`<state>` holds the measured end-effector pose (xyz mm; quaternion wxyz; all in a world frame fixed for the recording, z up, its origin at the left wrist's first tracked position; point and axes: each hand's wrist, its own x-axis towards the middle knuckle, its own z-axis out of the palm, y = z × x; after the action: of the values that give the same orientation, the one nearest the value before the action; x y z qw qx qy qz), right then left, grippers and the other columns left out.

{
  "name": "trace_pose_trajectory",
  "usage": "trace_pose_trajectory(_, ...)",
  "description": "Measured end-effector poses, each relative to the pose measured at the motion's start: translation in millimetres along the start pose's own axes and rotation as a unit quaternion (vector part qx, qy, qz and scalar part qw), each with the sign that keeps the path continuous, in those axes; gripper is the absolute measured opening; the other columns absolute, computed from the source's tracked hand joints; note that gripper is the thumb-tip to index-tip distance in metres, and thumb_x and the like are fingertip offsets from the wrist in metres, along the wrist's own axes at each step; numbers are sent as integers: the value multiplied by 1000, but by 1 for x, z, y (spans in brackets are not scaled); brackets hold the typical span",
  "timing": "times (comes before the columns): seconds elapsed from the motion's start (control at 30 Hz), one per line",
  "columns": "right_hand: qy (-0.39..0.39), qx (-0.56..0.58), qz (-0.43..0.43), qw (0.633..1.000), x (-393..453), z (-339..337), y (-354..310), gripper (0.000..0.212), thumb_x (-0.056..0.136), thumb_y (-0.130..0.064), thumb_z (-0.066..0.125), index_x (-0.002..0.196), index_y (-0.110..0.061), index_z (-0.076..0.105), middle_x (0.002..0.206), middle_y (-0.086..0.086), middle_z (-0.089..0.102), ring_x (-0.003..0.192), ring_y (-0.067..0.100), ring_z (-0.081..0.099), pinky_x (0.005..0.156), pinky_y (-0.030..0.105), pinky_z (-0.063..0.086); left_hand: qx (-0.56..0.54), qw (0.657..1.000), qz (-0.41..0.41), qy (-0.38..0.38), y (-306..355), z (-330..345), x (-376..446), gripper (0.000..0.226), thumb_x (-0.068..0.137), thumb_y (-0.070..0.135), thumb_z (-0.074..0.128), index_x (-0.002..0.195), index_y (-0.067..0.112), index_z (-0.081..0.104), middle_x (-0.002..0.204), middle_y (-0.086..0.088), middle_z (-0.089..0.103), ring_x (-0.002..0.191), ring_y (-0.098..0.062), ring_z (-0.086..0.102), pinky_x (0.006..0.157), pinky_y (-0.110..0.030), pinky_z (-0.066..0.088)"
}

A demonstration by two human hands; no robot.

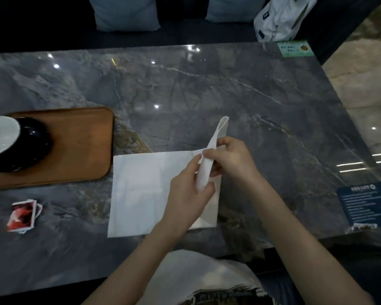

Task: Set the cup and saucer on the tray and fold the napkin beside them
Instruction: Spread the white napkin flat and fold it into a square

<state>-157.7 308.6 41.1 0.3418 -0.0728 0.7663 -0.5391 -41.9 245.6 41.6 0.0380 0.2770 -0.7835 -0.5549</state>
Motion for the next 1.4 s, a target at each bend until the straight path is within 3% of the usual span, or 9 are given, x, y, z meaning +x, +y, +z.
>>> trace_pose_trajectory(0.13, -69, -31, -3, 997, -3, 33, -14, 15, 81, -8, 66, 88, -13, 54, 59, 7, 66, 44, 13, 64, 47, 25, 54, 99, 990, 12, 96, -16, -20, -19, 42, 90, 14, 51, 132, 19, 47, 118, -1, 64, 100, -10, 60, 92, -17, 47)
trace_pose_trajectory(0.3, -108, -88, -44, 989, 1, 61, -13, 8, 85, -19, 61, 91, -13, 61, 66, 8, 69, 51, 15, 65, 53, 27, 49, 87, 987, -19, 134, -48, -43, -30, 31, 89, 5, 46, 113, 13, 62, 80, 6, 66, 64, 1, 52, 63, 1, 38)
trace_pose_trajectory(0.4, -59, -203, -169, 963, 24, 68, -14, 15, 86, -15, 58, 100, -14, 65, 98, 8, 69, 89, 16, 62, 81, 29, 46, -2, 988, -86, 129, -65, -51, -33, 35, 88, 4, 45, 117, 19, 60, 81, 16, 62, 78, -2, 59, 67, -7, 43)
trace_pose_trajectory(0.53, -185, -357, -186, 897, 62, 90, -24, 46, 90, -22, 55, 134, -16, 44, 142, 8, 42, 135, 23, 30, 108, 32, 26, -47, 987, -91, 122, -81, -60, -39, 41, 88, 0, 42, 120, 20, 59, 104, 7, 67, 94, -6, 61, 73, -5, 44)
trace_pose_trajectory(0.67, -293, -382, -135, 866, 84, 116, -37, 33, 85, -24, 61, 104, 3, 63, 97, 21, 63, 88, 21, 57, 75, 32, 42, -93, 980, -121, 129, -91, -68, -44, 37, 89, 2, 44, 111, 26, 61, 103, 8, 68, 95, -6, 62, 79, -19, 48)
trace_pose_trajectory(0.77, -324, -367, -154, 858, 93, 137, -36, 29, 86, -18, 62, 87, 11, 63, 66, 7, 50, 60, 11, 45, 58, 26, 33, -85, 963, -187, 174, -108, -75, -47, 16, 86, 11, 52, 85, 21, 64, 80, -9, 69, 73, -17, 63, 66, -33, 47)
trace_pose_trajectory(0.97, -336, -428, -169, 822, 108, 177, -10, 29, 89, -26, 58, 86, 2, 66, 75, 7, 57, 68, 14, 51, 57, 19, 36, -10, 933, -273, 236, -138, -86, -54, 16, 82, 18, 64, 96, 13, 67, 72, 3, 62, 67, -10, 58, 64, -19, 45)
trace_pose_trajectory(1.17, -291, -447, -187, 825, 116, 192, 5, 28, 91, -25, 53, 84, 1, 62, 77, 14, 59, 73, 25, 55, 67, 36, 43, 99, 929, -278, 225, -151, -89, -52, 27, 86, 17, 58, 113, 12, 62, 100, -13, 70, 93, -30, 63, 80, -38, 52)
trace_pose_trajectory(1.4, -280, -479, -192, 809, 117, 199, 11, 23, 94, -28, 47, 76, -13, 49, 73, 7, 52, 73, 24, 52, 65, 34, 38, 128, 925, -276, 230, -164, -95, -53, 14, 82, 15, 62, 95, 11, 68, 94, -10, 71, 88, -29, 64, 76, -36, 50)
